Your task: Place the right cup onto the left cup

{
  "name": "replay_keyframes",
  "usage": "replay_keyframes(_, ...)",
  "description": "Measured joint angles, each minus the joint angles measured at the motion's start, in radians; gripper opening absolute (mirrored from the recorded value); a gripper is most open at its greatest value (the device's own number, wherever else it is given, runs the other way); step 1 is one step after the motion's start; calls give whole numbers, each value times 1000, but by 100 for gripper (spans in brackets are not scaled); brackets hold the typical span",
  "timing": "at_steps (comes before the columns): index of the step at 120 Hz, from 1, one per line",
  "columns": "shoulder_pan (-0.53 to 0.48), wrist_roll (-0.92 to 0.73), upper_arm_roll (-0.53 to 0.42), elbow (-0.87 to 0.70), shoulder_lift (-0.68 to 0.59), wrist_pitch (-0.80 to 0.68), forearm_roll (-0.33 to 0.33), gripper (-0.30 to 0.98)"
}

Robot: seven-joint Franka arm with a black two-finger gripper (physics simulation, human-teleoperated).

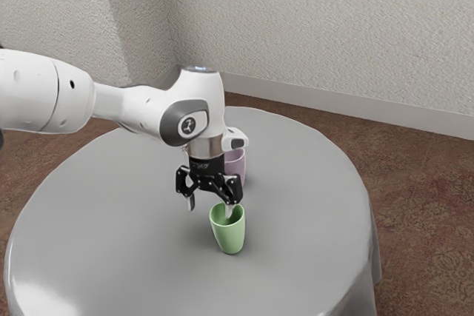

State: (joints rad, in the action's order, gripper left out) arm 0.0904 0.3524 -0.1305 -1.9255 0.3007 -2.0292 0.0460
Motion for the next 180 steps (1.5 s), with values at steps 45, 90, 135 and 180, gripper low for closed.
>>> replay_keyframes(45, 0, 1, 0, 2, 30, -8, 1, 67)
replay_keyframes(90, 0, 6, 0, 2, 39, -28, -1, 36)
replay_keyframes(135, 6, 7, 1, 2, 39, -33, -3, 6)
replay_keyframes(180, 6, 8, 2, -3, 13, -33, -6, -8)
